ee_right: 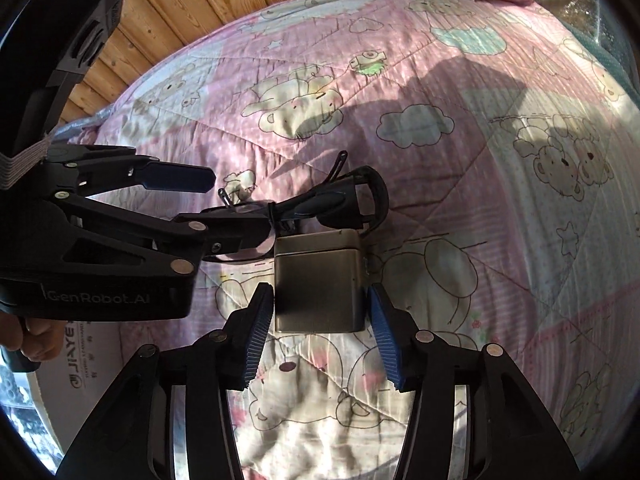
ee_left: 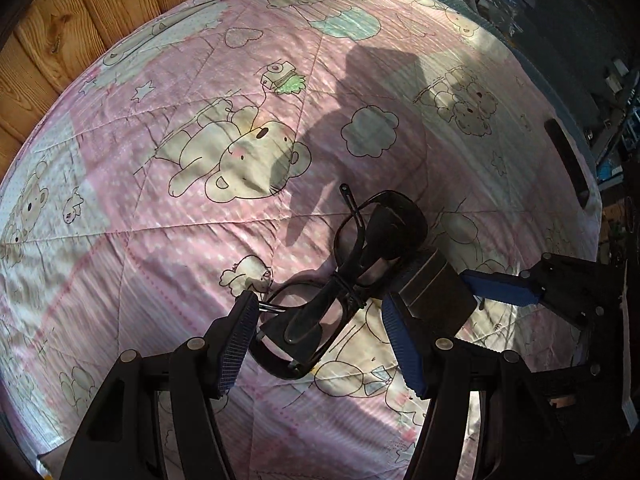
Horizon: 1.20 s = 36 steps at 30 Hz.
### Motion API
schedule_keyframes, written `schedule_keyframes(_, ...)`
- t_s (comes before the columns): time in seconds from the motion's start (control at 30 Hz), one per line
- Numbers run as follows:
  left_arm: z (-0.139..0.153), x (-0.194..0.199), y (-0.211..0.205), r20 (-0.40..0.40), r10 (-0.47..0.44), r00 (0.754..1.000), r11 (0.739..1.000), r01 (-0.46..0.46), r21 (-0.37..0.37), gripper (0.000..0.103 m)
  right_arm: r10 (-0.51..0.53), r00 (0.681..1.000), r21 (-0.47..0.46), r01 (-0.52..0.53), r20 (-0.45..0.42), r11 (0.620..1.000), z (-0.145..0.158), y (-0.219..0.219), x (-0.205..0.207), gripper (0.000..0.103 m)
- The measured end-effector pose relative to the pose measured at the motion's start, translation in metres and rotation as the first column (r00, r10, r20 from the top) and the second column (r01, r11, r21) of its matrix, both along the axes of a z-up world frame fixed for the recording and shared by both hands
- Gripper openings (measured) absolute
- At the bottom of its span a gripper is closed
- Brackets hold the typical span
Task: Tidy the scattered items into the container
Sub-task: 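Grasp the gold tin with the right tool while the left tool grasps the black glasses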
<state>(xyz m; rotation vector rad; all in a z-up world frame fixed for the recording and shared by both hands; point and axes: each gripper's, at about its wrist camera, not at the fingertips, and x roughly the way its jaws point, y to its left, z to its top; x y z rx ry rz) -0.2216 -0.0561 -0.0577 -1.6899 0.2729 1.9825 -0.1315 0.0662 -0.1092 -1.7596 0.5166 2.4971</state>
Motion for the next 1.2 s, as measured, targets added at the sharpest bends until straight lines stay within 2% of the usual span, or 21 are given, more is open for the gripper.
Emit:
schedule_keyframes(0.13,-0.023,-0.007,0.005,0.05,0.008,0.999,1.0,-0.007,-0.014,0.064,-0.013,0.999,0.001,0.013,0.03,1.0,-0.019,0.004,-0.006,0.057)
schedule_keyframes(0.17,-0.029,-0.009,0.004,0.059,0.029,0.998,0.999,-0.028,-0.028,0.06,-0.026,0.999,-0.007,0.027,0.028,1.0,-0.021,0.008,-0.005,0.057)
schedule_keyframes(0.2,-0.03,-0.01,0.003,0.056,0.054,0.997,0.998,-0.053,-0.021,0.06,-0.045,0.999,-0.013,0.046,0.029,0.999,-0.021,0.013,-0.004,0.057)
schedule_keyframes(0.23,-0.03,-0.012,0.001,0.066,0.085,0.994,0.996,-0.086,-0.002,0.055,-0.069,0.997,-0.015,0.07,0.037,0.997,-0.02,0.02,-0.001,0.056)
schedule_keyframes(0.27,-0.031,-0.013,-0.001,0.103,0.133,0.986,0.991,-0.135,0.014,0.039,-0.093,0.995,-0.02,0.094,0.045,0.995,-0.02,0.028,0.002,0.056)
schedule_keyframes(0.33,-0.033,-0.012,-0.006,0.175,0.233,0.957,0.97,-0.242,0.034,0.037,-0.128,0.99,-0.044,0.13,0.055,0.99,-0.02,0.043,0.008,0.056)
schedule_keyframes(0.37,-0.033,-0.009,-0.003,0.187,0.238,0.953,0.968,-0.248,0.033,0.037,-0.135,0.989,-0.055,0.138,0.057,0.989,-0.021,0.049,0.009,0.056)
schedule_keyframes(0.43,-0.033,-0.004,0.003,0.149,0.226,0.963,0.973,-0.23,0.014,0.038,-0.131,0.99,-0.067,0.134,0.052,0.989,-0.022,0.053,0.009,0.057)
schedule_keyframes(0.57,-0.032,-0.007,0.012,0.084,0.214,0.973,0.975,-0.218,0.035,0.05,-0.114,0.992,-0.034,0.116,0.051,0.993,-0.028,0.049,0.0,0.058)
schedule_keyframes(0.63,-0.039,-0.01,0.019,0.068,0.2,0.977,0.98,-0.2,0.005,0.05,-0.119,0.992,-0.018,0.12,0.051,0.993,-0.029,0.047,-0.003,0.057)
schedule_keyframes(0.67,-0.038,-0.011,0.02,0.052,0.201,0.978,0.979,-0.202,0.016,0.05,-0.121,0.991,-0.016,0.122,0.052,0.992,-0.029,0.047,-0.003,0.056)
schedule_keyframes(0.73,-0.037,-0.012,0.025,0.034,0.185,0.982,0.983,-0.185,-0.004,0.037,-0.114,0.992,-0.012,0.114,0.051,0.993,-0.029,0.046,-0.003,0.056)
schedule_keyframes(0.77,-0.036,-0.012,0.025,0.035,0.182,0.983,0.983,-0.183,0.004,0.024,-0.11,0.993,-0.011,0.111,0.051,0.994,-0.029,0.046,-0.002,0.056)
schedule_keyframes(0.8,-0.035,-0.012,0.025,0.051,0.187,0.981,0.982,-0.188,0.019,0.02,-0.112,0.992,-0.014,0.113,0.053,0.994,-0.029,0.047,-0.002,0.055)
schedule_keyframes(1.2,-0.009,0.013,0.004,0.095,0.248,0.964,0.962,-0.257,0.094,0.02,-0.172,0.984,-0.051,0.175,0.055,0.983,-0.011,0.051,0.021,0.055)
